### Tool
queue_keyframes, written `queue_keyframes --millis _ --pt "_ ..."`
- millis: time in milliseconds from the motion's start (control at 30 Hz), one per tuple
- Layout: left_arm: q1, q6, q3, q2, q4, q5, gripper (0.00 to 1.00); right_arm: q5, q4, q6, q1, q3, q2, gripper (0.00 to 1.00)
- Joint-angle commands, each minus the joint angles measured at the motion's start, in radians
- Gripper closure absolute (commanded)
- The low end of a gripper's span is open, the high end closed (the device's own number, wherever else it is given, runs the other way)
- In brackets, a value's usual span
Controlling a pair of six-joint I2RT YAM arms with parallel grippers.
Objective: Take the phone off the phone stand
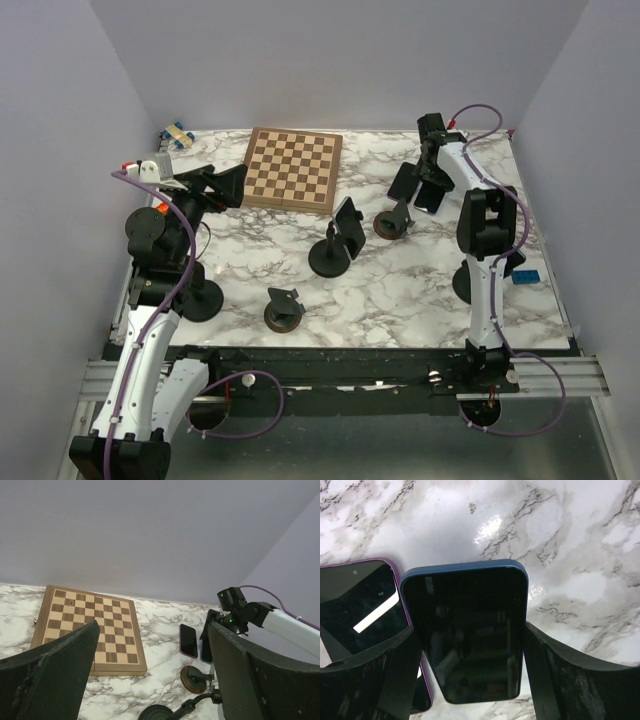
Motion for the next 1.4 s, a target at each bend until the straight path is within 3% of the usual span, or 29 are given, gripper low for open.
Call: queue_keyframes --millis 0,433,600,767,900,1000,1200,1367 --pt "0.01 -0.013 0.021 0.002 0.02 0.031 0.03 -0.018 0.049 -0.005 -0.007 0.032 0.072 0.99" --pt "0.041 -0.056 0.017 0.029 0.042 0.07 0.04 -0.09 0.113 -0.076 -0.006 0.097 0.158 0.8" --pt "0.052 -0.07 0.009 0.038 0.068 0.098 0.04 -0.112 0.15 -0.165 0.01 0.132 0.177 0.63" --pt "0.053 -0.061 0.022 0.064 0.082 0.151 0.04 -0.099 0.14 -0.231 0.027 0.171 0.166 0.28" --pt "0.052 -0.06 0.084 0.123 0.009 0.174 0.07 -0.12 0.136 -0.263 0.029 0.179 0.121 0.19" --pt "0.044 -0.067 0.107 0.17 0.001 0.215 0.08 -0.117 0.139 -0.292 0.041 0.173 0.071 0.01" --pt "-0.017 -0.032 0.126 0.228 -0.012 0.242 0.08 -0.092 0.073 -0.292 0.067 0.197 -0.028 0.0" --pt "-0.081 0.033 0.136 0.239 -0.012 0.311 0.09 -0.162 0.102 -0.263 0.111 -0.024 -0.276 0.0"
